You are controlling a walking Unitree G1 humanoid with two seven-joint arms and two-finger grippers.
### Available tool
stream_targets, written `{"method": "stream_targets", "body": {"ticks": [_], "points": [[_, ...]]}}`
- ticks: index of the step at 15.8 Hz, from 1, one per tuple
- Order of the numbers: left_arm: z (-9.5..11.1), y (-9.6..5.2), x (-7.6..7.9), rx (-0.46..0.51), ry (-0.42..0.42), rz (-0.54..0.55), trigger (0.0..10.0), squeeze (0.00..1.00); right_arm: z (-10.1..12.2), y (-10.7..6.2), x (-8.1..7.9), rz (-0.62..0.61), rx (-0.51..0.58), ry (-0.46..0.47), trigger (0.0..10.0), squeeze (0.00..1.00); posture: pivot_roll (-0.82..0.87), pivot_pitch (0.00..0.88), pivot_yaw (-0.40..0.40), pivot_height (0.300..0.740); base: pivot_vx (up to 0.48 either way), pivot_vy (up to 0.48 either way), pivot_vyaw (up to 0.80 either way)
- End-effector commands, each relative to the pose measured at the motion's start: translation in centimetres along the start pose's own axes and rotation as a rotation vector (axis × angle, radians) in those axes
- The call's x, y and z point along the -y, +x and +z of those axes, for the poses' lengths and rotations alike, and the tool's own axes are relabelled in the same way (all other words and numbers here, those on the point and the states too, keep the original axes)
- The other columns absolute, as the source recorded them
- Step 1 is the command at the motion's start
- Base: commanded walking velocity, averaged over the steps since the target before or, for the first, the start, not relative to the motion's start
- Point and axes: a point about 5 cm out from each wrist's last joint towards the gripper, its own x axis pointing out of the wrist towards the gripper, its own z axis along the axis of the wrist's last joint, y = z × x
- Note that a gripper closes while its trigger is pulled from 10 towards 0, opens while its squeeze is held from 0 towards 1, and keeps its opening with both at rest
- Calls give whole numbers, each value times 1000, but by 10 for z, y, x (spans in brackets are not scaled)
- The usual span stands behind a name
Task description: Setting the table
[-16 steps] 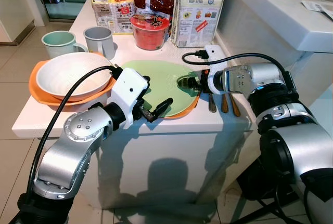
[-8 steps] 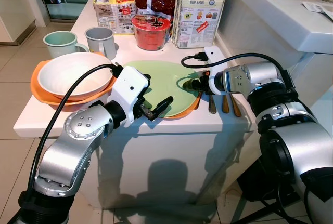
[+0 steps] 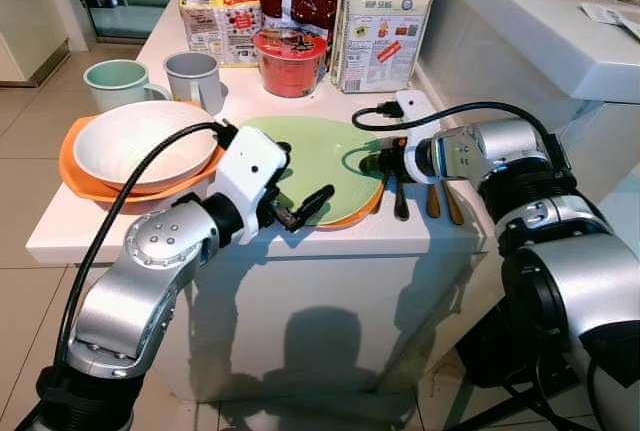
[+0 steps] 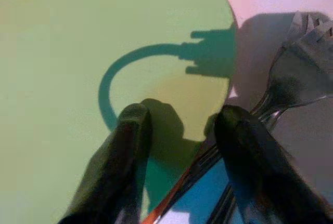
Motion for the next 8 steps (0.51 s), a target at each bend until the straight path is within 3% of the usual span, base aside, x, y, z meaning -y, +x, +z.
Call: {"method": "stream_targets", "body": {"ticks": [1, 8], "points": [[3, 4, 2, 13, 12, -26, 10000, 0, -14, 0, 12, -32, -62, 42, 0, 0, 36, 0, -87, 740, 0, 0, 0], [7, 7, -1, 41, 9, -1, 10000, 0, -5, -15, 29, -52, 0, 84, 0, 0, 37, 0, -88, 740, 0, 0, 0]]}}
